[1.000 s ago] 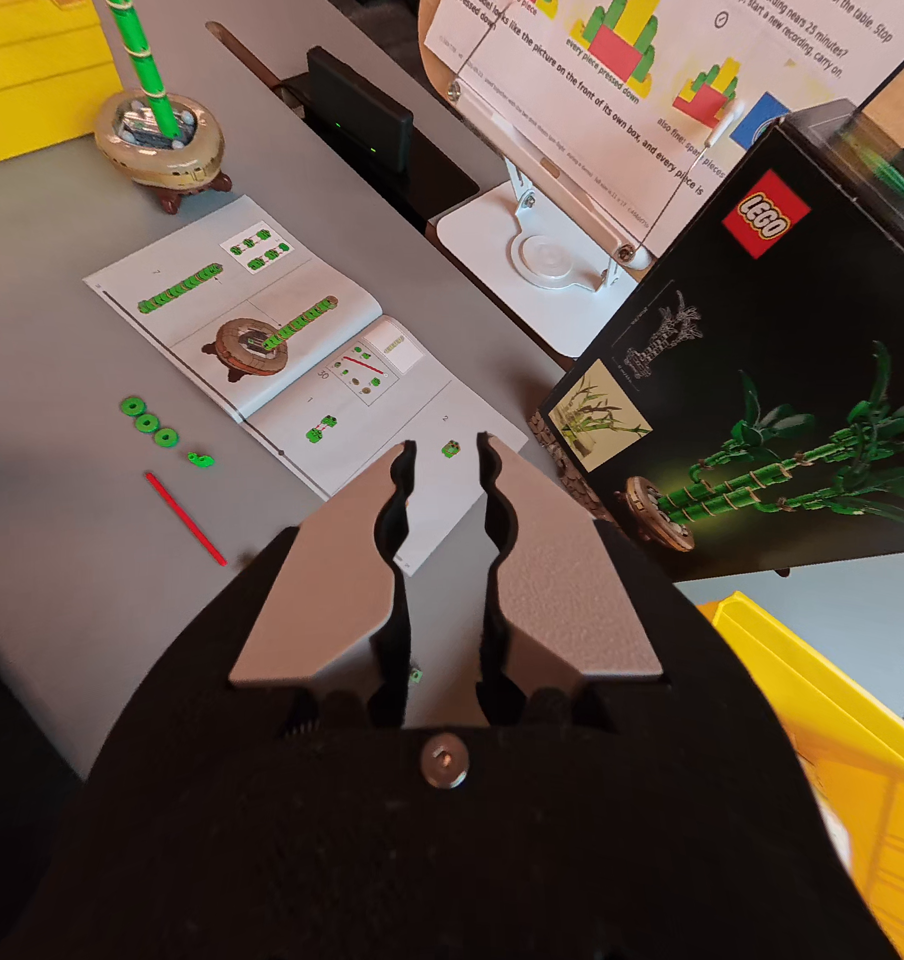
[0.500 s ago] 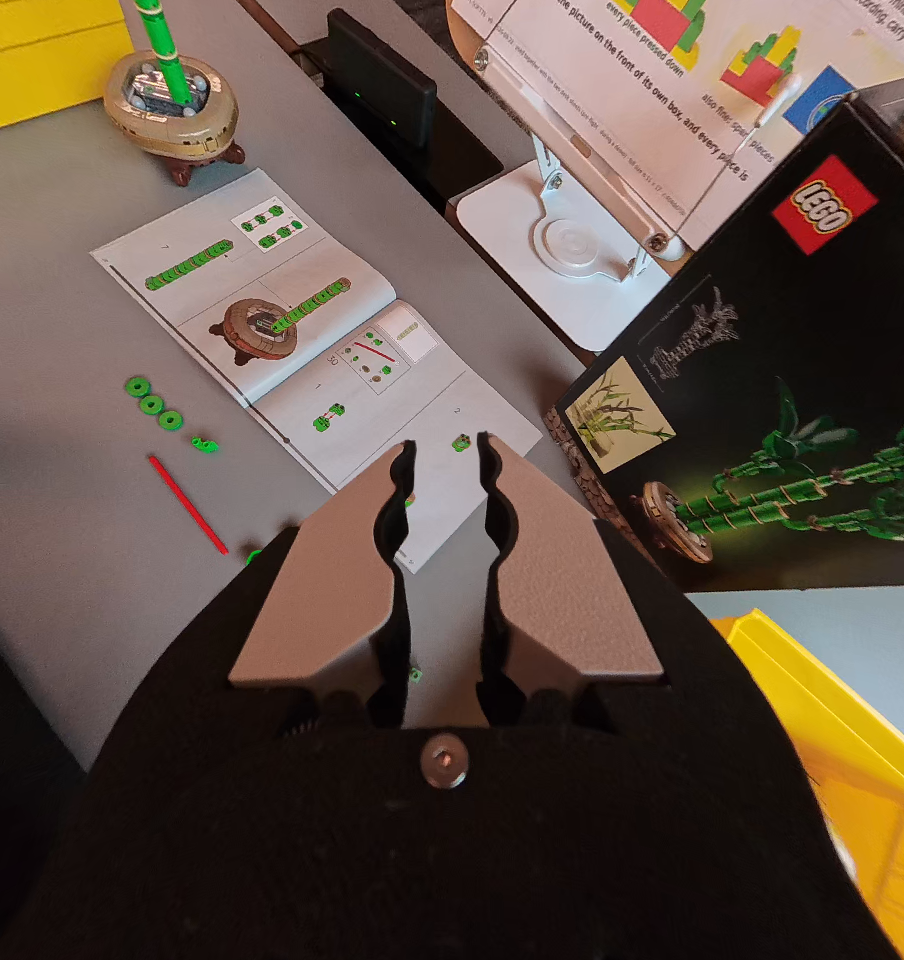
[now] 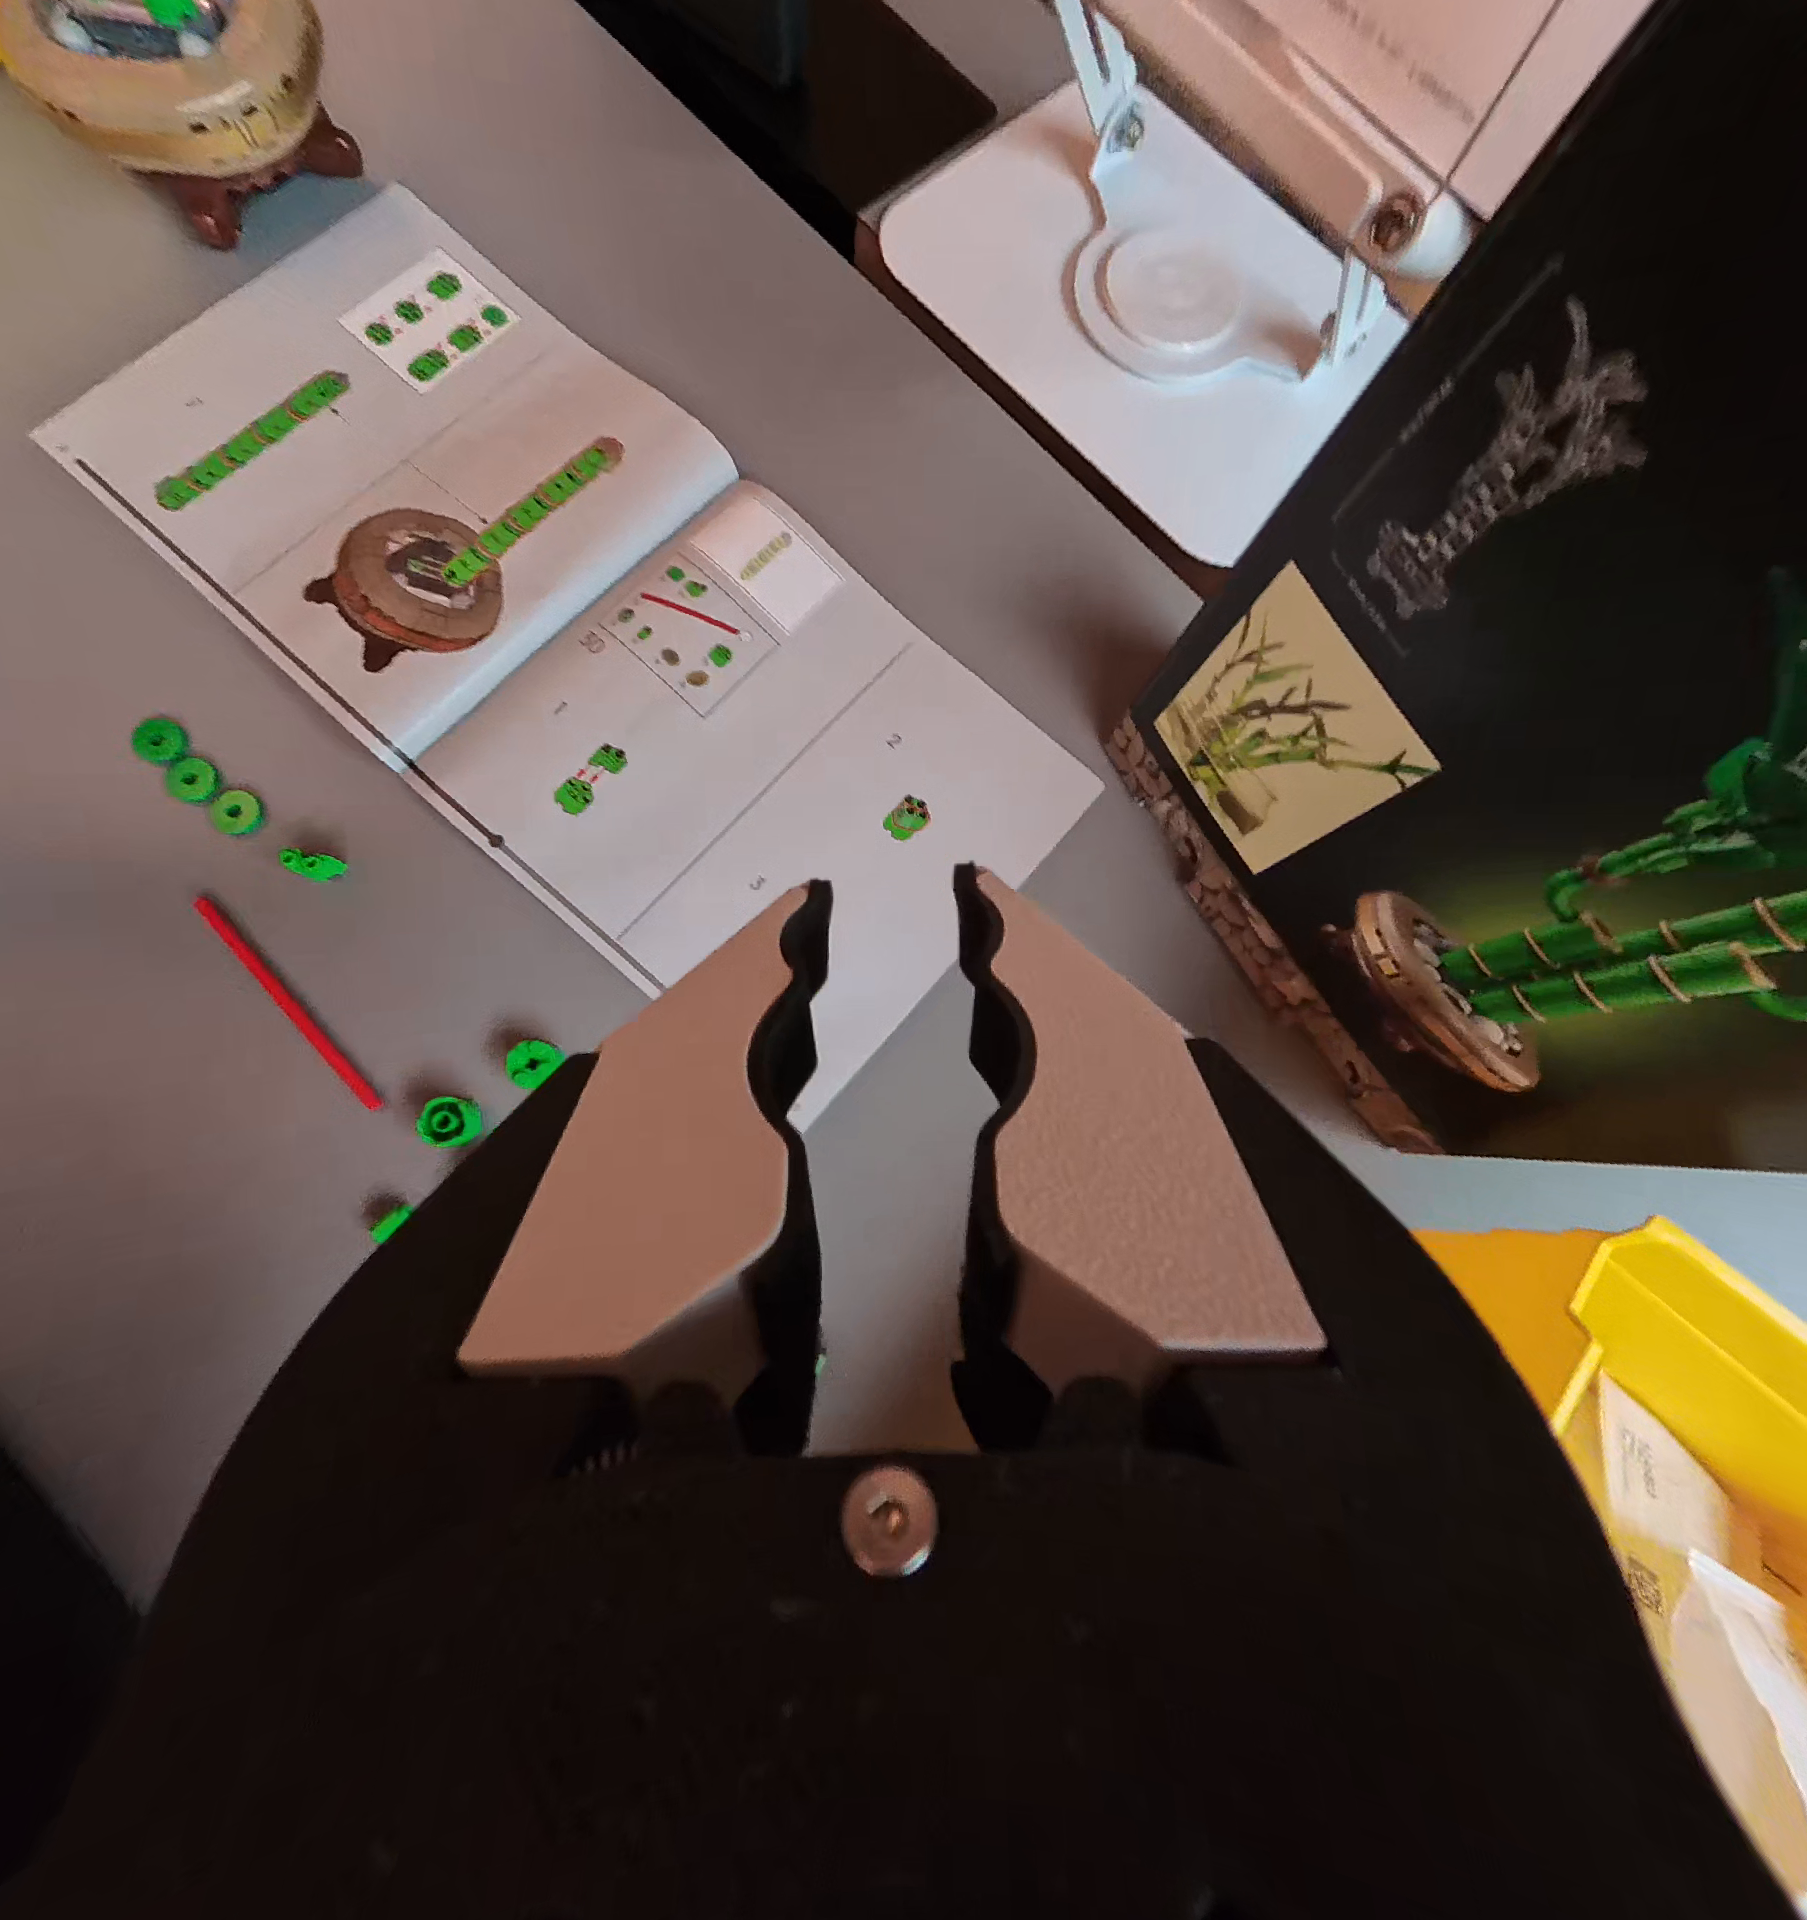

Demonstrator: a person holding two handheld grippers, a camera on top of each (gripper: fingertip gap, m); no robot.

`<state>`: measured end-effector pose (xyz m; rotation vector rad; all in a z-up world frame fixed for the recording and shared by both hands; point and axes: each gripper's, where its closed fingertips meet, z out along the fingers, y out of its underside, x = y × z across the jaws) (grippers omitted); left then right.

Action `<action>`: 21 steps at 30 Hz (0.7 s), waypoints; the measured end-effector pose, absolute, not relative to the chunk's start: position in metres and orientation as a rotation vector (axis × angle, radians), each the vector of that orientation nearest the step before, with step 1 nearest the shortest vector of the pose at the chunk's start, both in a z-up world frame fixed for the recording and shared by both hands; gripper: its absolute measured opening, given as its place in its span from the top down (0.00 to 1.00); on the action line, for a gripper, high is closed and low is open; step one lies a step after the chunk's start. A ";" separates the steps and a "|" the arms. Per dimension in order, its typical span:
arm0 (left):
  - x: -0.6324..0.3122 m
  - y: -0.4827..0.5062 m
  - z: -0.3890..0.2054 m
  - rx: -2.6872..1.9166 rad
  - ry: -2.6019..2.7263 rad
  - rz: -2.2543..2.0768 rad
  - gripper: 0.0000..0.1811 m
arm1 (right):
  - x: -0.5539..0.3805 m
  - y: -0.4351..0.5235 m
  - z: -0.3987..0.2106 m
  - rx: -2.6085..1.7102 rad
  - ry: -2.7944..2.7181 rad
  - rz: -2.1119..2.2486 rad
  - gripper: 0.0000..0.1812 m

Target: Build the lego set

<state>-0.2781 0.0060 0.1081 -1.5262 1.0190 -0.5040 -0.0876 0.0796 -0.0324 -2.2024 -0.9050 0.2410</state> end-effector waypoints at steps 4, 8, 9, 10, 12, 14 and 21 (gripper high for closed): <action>-0.277 0.012 0.096 -1.558 1.055 -0.468 0.99 | -0.090 0.081 -0.042 -2.223 -0.929 0.250 0.86; -0.276 0.022 0.080 -1.622 1.076 -0.442 0.98 | -0.098 0.077 -0.049 -2.230 -1.003 0.233 0.86; -0.276 0.025 0.080 -1.626 1.069 -0.431 0.98 | -0.099 0.076 -0.051 -2.235 -1.023 0.225 0.86; -0.276 0.027 0.080 -1.621 1.061 -0.424 0.98 | -0.100 0.074 -0.053 -2.243 -1.039 0.215 0.86; -0.275 0.027 0.083 -1.606 1.054 -0.423 0.98 | -0.097 0.071 -0.059 -2.269 -1.069 0.194 0.86; -0.277 0.026 0.086 -1.596 1.046 -0.423 0.98 | -0.089 0.065 -0.066 -2.332 -1.091 0.165 0.87; -0.282 0.006 0.111 -1.516 1.024 -0.513 0.98 | -0.080 0.037 -0.032 -2.415 -0.914 0.307 0.95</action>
